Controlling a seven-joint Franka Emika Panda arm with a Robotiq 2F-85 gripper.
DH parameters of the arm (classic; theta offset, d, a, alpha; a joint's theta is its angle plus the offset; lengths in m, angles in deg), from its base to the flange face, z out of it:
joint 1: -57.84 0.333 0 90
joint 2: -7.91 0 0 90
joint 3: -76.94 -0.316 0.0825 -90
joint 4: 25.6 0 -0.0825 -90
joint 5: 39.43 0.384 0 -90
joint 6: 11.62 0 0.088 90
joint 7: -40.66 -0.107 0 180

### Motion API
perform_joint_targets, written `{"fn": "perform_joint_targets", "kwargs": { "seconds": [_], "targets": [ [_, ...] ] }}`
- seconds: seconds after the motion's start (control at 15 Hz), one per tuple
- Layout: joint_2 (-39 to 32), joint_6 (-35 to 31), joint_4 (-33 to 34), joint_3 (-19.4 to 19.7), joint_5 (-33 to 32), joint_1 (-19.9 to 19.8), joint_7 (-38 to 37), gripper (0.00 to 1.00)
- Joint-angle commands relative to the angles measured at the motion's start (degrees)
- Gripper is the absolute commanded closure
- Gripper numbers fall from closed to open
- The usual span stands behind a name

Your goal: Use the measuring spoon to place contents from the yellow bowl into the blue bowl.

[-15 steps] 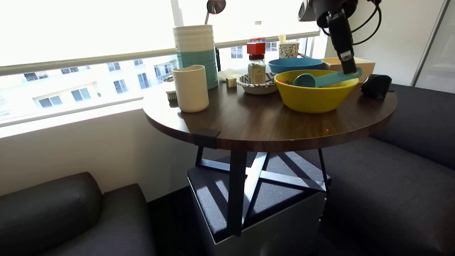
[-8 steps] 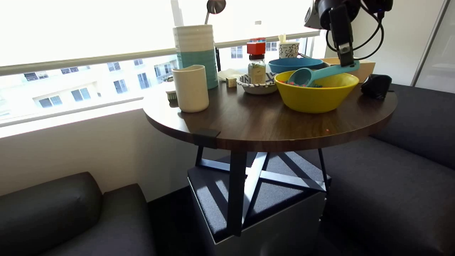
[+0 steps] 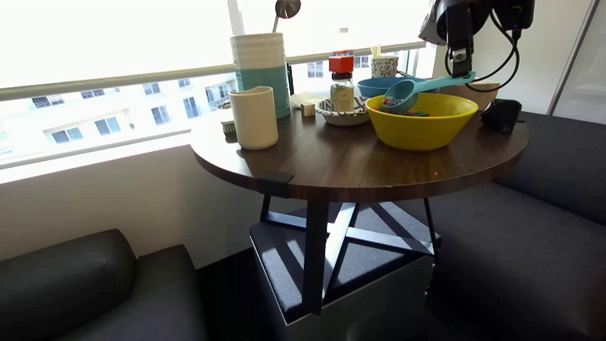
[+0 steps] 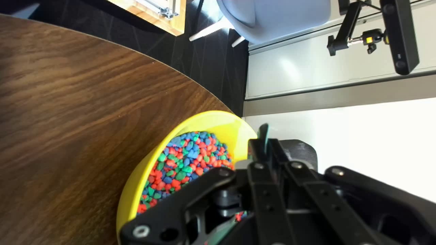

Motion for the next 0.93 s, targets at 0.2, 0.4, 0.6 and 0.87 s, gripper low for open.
{"fn": "perform_joint_targets", "kwargs": {
  "seconds": [0.2,0.4,0.6,0.87],
  "targets": [
    [1.96,3.16,-0.76,2.30,4.44,-2.83,3.79,0.98],
    [2.61,3.75,-0.65,3.74,5.65,-4.13,4.74,0.98],
    [3.21,3.10,-0.16,5.23,7.05,-5.37,4.36,0.98],
    [3.15,2.19,1.01,6.73,9.08,-6.50,4.58,0.98]
  ]
}}
